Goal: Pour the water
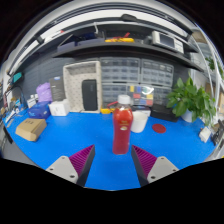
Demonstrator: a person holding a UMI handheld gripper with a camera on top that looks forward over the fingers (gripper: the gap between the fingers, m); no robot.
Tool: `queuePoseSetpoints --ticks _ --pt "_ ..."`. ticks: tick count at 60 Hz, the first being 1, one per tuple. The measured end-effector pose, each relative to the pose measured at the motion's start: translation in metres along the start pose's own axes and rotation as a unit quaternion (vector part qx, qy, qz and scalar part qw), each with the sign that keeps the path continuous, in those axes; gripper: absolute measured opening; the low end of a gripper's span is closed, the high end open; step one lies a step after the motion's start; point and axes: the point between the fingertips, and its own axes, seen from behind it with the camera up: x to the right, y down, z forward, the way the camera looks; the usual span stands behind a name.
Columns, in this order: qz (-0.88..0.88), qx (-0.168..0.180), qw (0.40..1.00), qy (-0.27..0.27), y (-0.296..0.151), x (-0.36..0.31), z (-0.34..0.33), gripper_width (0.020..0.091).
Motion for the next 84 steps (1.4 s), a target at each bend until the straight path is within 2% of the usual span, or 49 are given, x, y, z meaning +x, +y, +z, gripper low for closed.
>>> queuePoseSetpoints --ticks 11,28,32,35,38,41,46,48,49,50,51,58,67,76,84 --pt "0.026 0.0 1.0 0.014 0.0 0.045 0.041 0.0741" --pt "0.011 0.035 0.999 -0.021 -0.032 0.028 0.106 0.0743" --pt "0.011 0.049 0.999 -0.02 -0.037 0.026 0.119 0.0719" --pt "0.012 0.054 0.998 -0.015 -0.037 0.027 0.128 0.0666" --pt "0.003 0.057 0.998 0.005 -0.035 0.034 0.135 0.0479" --pt "0.0 0.077 0.997 0.001 -0.04 0.031 0.138 0.0433" --pt "-0.004 0.092 0.996 0.009 -0.039 0.032 0.137 0.0342" --pt "-0.007 0.097 0.995 0.01 -0.039 0.031 0.136 0.0331" --pt "-0.009 0.099 0.995 0.01 -0.039 0.03 0.135 0.0297" --pt "-0.013 0.102 0.995 0.011 -0.04 0.03 0.135 0.0309" --pt "-0.016 0.103 0.994 0.011 -0.04 0.029 0.135 0.0276" --pt "-0.024 0.107 0.994 0.006 -0.042 0.027 0.137 0.0276" --pt "0.017 0.076 0.997 -0.015 -0.047 0.014 0.147 0.0275" --pt "0.154 0.059 0.984 -0.073 -0.087 -0.023 0.173 0.0276" --pt "0.353 0.038 0.927 -0.121 -0.119 -0.034 0.2 0.0274"
